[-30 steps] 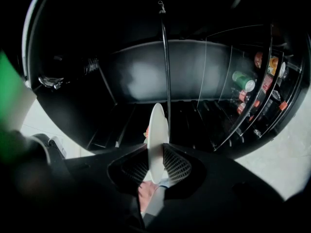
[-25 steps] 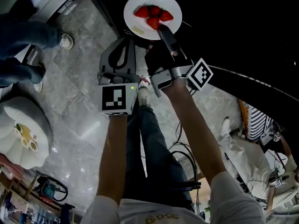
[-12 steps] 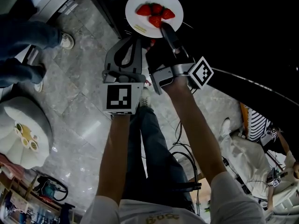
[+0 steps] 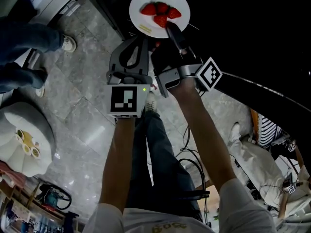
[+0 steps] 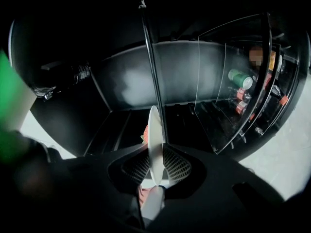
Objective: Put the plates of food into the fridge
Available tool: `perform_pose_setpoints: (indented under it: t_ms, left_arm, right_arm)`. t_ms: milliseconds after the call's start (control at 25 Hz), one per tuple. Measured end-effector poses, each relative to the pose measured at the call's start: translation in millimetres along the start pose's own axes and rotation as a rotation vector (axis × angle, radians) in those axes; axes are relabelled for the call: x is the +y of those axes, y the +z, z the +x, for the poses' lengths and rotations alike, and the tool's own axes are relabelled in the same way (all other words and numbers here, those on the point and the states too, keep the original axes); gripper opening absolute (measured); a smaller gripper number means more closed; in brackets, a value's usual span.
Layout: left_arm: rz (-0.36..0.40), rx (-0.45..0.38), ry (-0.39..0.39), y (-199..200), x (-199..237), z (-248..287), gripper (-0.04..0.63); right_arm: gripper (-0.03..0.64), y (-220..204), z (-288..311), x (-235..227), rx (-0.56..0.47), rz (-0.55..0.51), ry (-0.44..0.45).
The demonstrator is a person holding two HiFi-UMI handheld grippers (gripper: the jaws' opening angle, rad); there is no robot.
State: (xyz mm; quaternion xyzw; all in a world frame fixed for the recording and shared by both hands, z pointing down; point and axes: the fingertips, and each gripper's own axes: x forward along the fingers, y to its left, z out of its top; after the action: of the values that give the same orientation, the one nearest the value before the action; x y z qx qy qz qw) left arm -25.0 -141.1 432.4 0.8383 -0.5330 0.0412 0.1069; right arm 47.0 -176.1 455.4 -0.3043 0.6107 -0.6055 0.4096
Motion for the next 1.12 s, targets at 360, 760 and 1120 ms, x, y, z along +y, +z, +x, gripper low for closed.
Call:
perform_pose_setpoints:
  t_ms: [360, 760, 1120]
  left_arm:
    - [0.012, -0.033, -0.003, 7.6, 3.6, 10.2, 0.006]
    - [0.004, -0.035, -0.001, 10.7, 7.8, 21.8, 0.006]
    - [-0.007, -0.040, 0.002, 14.9, 11.2, 29.3, 0.006]
  right_arm:
    - [0.084, -7.5, 4.6, 6.8, 0.052, -0.024, 0.040]
    - [0.083, -10.2, 1.7, 2.4, 0.068, -0.016, 0.021]
    - [0.083, -11.1, 3.2, 4.1, 0.086, -0.027, 0.022]
